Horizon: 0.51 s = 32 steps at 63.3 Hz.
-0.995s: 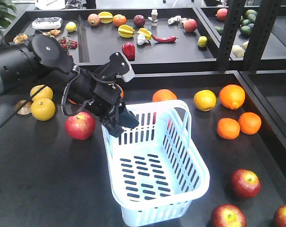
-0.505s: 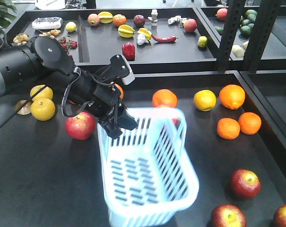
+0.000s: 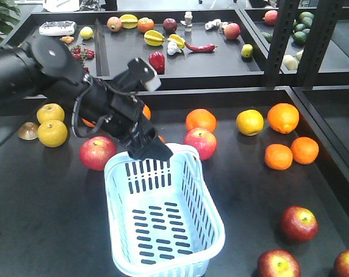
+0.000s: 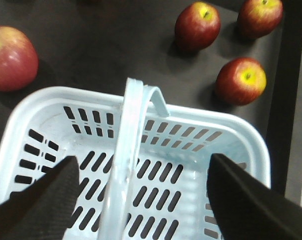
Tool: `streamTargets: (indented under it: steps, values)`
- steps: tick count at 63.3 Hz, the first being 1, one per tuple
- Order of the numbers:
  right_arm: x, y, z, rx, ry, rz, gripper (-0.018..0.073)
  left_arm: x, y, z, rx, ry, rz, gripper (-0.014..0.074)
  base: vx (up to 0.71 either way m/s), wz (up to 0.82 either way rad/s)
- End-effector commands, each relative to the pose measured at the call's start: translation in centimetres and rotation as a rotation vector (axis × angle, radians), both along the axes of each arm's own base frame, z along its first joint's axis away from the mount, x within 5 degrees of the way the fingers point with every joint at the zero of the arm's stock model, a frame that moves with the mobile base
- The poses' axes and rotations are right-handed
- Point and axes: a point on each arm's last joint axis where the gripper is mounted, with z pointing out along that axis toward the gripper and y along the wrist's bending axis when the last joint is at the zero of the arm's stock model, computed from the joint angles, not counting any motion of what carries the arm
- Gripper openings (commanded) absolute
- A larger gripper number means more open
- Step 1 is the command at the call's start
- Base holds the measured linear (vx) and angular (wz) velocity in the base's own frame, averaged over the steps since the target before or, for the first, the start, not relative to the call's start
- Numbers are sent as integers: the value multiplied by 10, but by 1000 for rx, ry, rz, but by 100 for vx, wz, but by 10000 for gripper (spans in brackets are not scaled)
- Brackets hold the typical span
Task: Pick three apples into basket with both arms
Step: 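Open the left gripper and lift it away from the basket handle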
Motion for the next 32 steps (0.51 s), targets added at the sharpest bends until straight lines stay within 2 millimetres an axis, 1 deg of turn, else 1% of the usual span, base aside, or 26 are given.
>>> streamTargets:
  steps: [1, 7, 14, 19, 26, 29, 32]
  values:
    - [0, 1, 3, -25, -67, 13, -5, -20, 4, 53, -113, -83, 41, 523, 0, 0]
    - [0, 1, 3, -25, -67, 13, -5, -35, 9, 73, -140, -86, 61, 509, 0, 0]
    - [0, 1, 3, -25, -67, 13, -5, -60, 17, 96, -145, -79, 48, 439, 0, 0]
    - [0, 1, 3, -25, -67, 13, -5, -81, 24, 110, -138, -65, 5, 349, 0, 0]
    - [0, 1, 3, -25, -67, 13, -5, -108, 33, 129, -144, -86, -15, 172, 0, 0]
    - [0, 1, 3, -25, -67, 13, -5, -118, 37, 134, -156, -110, -23, 94, 0, 0]
    - [0, 1, 3, -25, -67, 13, -5, -127, 39, 134, -164, -117, -33, 29, 0, 0]
